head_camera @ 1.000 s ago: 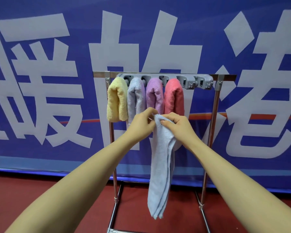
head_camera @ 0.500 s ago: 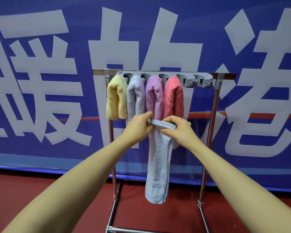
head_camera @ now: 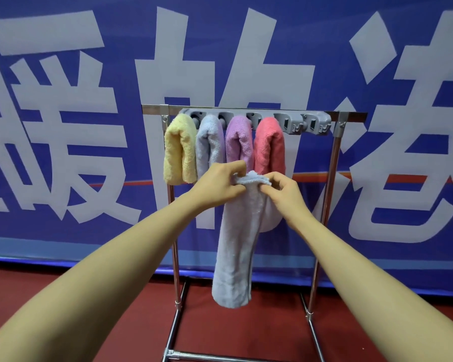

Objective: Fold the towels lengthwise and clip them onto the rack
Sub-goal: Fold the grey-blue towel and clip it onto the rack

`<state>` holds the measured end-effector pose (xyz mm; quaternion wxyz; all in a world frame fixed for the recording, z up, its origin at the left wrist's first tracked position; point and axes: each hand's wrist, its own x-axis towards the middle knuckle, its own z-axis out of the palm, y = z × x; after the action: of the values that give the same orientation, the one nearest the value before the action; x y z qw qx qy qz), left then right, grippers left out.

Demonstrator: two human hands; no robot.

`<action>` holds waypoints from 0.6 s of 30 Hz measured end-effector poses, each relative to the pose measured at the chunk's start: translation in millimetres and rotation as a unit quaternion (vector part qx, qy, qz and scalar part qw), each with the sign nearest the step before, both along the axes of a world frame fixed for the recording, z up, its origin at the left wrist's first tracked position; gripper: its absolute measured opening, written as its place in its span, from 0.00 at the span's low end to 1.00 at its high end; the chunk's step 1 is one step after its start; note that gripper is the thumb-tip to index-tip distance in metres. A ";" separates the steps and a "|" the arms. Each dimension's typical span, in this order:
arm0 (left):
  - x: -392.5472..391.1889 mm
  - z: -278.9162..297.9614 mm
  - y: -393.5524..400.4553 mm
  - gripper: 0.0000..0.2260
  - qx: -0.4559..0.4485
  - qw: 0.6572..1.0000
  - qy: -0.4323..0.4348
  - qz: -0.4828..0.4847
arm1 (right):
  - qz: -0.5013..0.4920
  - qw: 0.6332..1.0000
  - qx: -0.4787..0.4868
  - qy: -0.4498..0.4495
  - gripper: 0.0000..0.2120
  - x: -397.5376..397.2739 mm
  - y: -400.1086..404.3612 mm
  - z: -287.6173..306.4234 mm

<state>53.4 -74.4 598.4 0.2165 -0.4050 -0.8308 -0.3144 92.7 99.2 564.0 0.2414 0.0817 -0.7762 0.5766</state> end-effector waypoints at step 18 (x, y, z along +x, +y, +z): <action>-6.0 -1.8 -11.4 0.05 -0.047 0.996 0.060 0.039 | 0.021 0.997 -0.068 0.025 0.12 6.6 4.1 13.6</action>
<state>47.4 -85.8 596.6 0.2587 -0.4002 -0.8452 -0.2420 99.2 103.4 577.7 0.2535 0.0954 -0.7270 0.6309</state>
